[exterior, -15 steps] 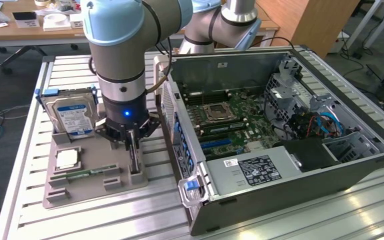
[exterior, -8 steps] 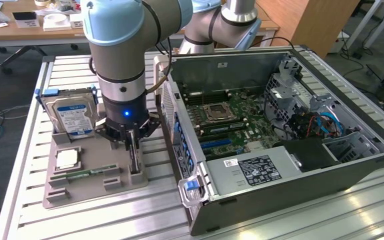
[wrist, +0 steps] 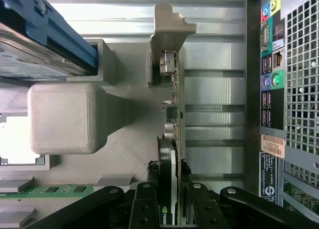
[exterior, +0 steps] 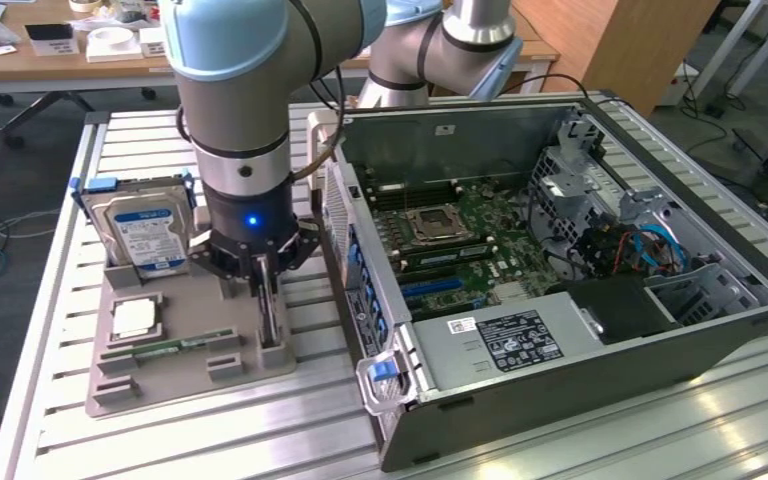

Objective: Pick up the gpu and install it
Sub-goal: 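Pick up the gpu and move the gpu toward the slot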

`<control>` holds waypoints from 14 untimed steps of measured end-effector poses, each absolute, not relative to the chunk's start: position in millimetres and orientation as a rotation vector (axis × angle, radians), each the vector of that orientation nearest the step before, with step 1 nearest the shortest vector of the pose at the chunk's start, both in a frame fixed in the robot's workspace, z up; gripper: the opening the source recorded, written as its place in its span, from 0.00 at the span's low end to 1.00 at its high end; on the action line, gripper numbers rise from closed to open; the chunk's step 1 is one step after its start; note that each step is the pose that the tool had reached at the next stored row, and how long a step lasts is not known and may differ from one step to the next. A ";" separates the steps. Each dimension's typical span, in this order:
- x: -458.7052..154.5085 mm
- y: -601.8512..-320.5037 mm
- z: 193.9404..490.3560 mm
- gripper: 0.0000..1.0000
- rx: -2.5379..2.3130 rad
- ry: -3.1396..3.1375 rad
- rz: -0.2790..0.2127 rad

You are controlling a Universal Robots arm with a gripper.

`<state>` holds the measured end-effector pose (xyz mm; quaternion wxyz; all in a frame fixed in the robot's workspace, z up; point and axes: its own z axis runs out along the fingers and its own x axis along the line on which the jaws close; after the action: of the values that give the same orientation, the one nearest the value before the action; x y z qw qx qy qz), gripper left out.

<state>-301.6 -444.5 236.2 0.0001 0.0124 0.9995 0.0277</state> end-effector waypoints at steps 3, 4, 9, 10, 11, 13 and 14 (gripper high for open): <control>-301.6 -444.5 243.7 0.27 0.039 3.140 0.094; -301.6 -444.5 246.3 0.27 0.039 3.140 0.097; -301.6 -444.5 259.2 0.27 0.039 3.139 0.109; -301.6 -444.5 261.6 0.27 0.039 3.139 0.111; -301.6 -444.5 263.7 0.27 0.039 3.139 0.113; -301.6 -444.5 268.2 0.27 0.039 3.139 0.117; -301.6 -444.5 270.6 0.27 0.039 3.139 0.119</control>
<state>-301.6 -444.5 270.6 0.0000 0.0123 0.9992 0.0379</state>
